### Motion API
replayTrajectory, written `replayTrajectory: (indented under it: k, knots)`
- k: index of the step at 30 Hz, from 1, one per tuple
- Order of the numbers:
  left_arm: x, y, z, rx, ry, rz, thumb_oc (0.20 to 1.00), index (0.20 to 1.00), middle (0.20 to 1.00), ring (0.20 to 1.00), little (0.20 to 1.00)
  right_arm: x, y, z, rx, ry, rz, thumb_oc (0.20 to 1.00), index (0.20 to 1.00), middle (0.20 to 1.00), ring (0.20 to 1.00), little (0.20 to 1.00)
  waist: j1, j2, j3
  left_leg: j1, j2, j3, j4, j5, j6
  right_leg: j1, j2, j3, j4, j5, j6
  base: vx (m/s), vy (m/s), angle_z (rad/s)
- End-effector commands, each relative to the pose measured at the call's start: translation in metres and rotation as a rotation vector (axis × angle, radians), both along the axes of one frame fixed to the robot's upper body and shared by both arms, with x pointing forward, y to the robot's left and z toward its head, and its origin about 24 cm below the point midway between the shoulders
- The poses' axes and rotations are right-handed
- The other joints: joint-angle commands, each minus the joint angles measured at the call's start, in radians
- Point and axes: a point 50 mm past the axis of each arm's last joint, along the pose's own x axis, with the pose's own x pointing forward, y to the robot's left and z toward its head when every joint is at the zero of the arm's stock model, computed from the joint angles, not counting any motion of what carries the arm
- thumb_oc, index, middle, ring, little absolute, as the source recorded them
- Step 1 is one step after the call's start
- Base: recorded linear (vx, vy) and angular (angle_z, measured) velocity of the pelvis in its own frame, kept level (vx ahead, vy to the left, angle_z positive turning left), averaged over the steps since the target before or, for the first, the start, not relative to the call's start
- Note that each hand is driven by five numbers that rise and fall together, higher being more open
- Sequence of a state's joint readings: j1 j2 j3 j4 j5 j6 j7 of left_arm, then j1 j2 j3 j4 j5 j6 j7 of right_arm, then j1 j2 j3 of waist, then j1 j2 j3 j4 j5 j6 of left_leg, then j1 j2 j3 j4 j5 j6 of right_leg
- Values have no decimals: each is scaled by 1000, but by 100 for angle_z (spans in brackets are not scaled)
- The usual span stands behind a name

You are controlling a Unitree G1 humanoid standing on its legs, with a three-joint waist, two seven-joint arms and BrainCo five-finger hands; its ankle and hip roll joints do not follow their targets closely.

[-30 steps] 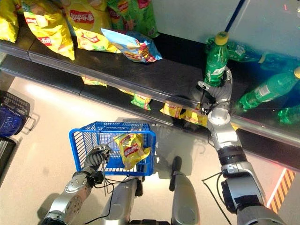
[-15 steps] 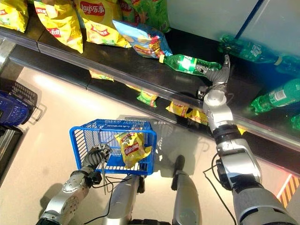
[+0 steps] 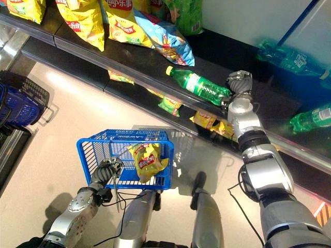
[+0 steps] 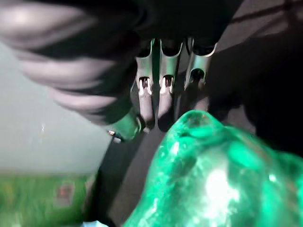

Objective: Pick up the snacks into the basket

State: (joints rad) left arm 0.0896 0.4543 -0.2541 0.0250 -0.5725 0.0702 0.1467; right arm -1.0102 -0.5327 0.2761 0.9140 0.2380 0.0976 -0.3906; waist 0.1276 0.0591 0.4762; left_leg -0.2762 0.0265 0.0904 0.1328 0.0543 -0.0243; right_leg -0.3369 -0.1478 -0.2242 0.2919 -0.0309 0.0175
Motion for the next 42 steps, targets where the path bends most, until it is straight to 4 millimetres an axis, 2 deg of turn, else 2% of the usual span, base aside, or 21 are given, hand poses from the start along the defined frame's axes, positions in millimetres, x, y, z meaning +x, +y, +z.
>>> replayTrajectory:
  k: [1, 2, 8, 13, 20, 27, 29, 33, 37, 42]
  knots:
    - [-2, -6, 42, -15, -221, -78, 200, 200, 200, 200, 200, -6, -17, 31, -202, -81, -24, 1000, 1000, 1000, 1000, 1000, 2, -36, -46, 3, -13, -65, 51, -92, 14, 31, -33, 43, -67, 44, 96, -16, -3, 13]
    - [-1, -7, 43, -14, -228, -88, 200, 200, 200, 200, 200, -9, -24, 37, -215, -103, -44, 1000, 1000, 1000, 1000, 1000, 0, -43, -46, 7, -12, -70, 55, -96, 15, 39, -33, 37, -69, 45, 97, -15, -4, 9]
    - [3, -7, 43, -1, -231, -90, 200, 200, 200, 200, 200, -17, -31, 56, -365, -153, -83, 1000, 1000, 1000, 1000, 1000, -4, -64, -49, 14, -9, -77, 69, -105, 17, 62, -33, 29, -76, 47, 98, -18, 10, 6]
    - [3, -5, 43, 2, -233, -82, 200, 200, 200, 200, 200, -16, -34, 55, -358, -136, -108, 1000, 1000, 1000, 1000, 1000, -3, -69, -53, 16, -12, -79, 72, -108, 18, 67, -31, 35, -82, 50, 99, -3, 5, 1]
    - [0, 0, 42, 0, -224, -53, 200, 200, 200, 200, 200, -11, -23, 55, -336, -143, -86, 1000, 1000, 1000, 1000, 1000, -3, -67, -64, 10, -20, -75, 74, -103, 22, 57, -33, 54, -82, 57, 96, 1, 4, 0]
    - [-1, 4, 45, 1, -239, -40, 200, 200, 200, 200, 200, -10, -8, 62, -467, -133, 6, 1000, 1000, 1000, 1000, 1000, -5, -78, -65, 8, -18, -68, 80, -104, 25, 56, -31, 62, -85, 61, 99, 0, 0, 0]
    - [-2, 5, 44, 6, -236, -51, 200, 200, 200, 200, 200, -10, -5, 62, -539, -91, 81, 1000, 1000, 1000, 1000, 1000, -4, -93, -64, 12, -16, -71, 85, -111, 23, 62, -29, 57, -85, 58, 101, 0, 0, 0]
    - [-2, 8, 49, 32, -250, -67, 200, 200, 200, 200, 200, -7, -4, 59, -521, -23, 153, 1000, 1000, 1000, 1000, 1000, 3, -117, -57, 6, -13, -78, 93, -110, 22, 68, -30, 47, -88, 59, 103, -5, -11, 0]
    - [1, 13, 60, 75, -289, -87, 200, 200, 200, 200, 200, -1, -8, 62, -533, 52, 165, 1000, 1000, 1000, 1000, 1000, 26, -147, -37, -16, -12, -91, 100, -100, 16, 61, -31, 31, -85, 62, 101, -41, -47, 5]
    - [6, 12, 63, 96, -297, -92, 200, 200, 200, 200, 200, 0, -24, 62, -549, 139, 123, 1000, 1000, 1000, 1000, 1000, 45, -171, -7, -39, -10, -110, 116, -96, 14, 64, -26, 5, -89, 66, 101, -36, -21, 14]
